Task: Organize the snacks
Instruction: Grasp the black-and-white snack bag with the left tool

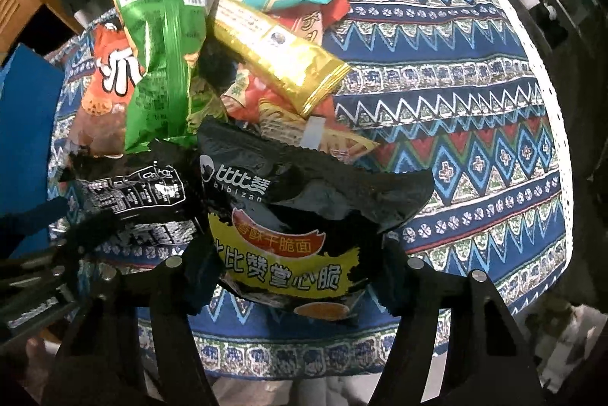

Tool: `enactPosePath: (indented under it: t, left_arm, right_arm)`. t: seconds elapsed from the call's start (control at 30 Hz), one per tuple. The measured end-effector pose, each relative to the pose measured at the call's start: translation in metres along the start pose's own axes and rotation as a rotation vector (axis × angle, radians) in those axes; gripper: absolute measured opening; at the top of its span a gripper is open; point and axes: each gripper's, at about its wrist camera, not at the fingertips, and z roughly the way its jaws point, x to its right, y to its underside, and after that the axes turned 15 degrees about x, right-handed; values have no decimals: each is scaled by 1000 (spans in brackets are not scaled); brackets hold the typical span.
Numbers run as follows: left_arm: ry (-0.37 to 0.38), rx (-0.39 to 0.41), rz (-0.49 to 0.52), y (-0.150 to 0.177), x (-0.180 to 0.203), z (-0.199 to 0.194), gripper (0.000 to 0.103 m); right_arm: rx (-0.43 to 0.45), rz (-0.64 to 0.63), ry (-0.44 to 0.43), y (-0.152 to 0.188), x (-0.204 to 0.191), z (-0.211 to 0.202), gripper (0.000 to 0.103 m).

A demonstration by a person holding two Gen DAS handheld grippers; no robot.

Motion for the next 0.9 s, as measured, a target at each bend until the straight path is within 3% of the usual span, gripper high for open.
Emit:
enactPosePath:
  t: [0.13,0.43,0.57,0.67,0.73,0.9]
  left_arm:
    - [-14,0,9,1,8,6,80]
    - [-4,-26,-14,0,33,29,80]
    - [6,-44,-22,1,49,44,80]
    - [41,-38,-33,1,54,49,66]
    - [76,-35,-41,4,57,47,50]
    - [92,-21,-11,8,56,41,36]
  right_arm:
    - [-9,14,-11,-1,5,0,67]
    - [-11,52,-7,1,42,-6,67]
    - [-13,52,-9,0,40,-7,67]
    - [-16,50,-7,-1,37,-11,67]
    - [-17,50,-4,-1,38,-11,67]
    - [-16,44,-5,-3,28,-5,67]
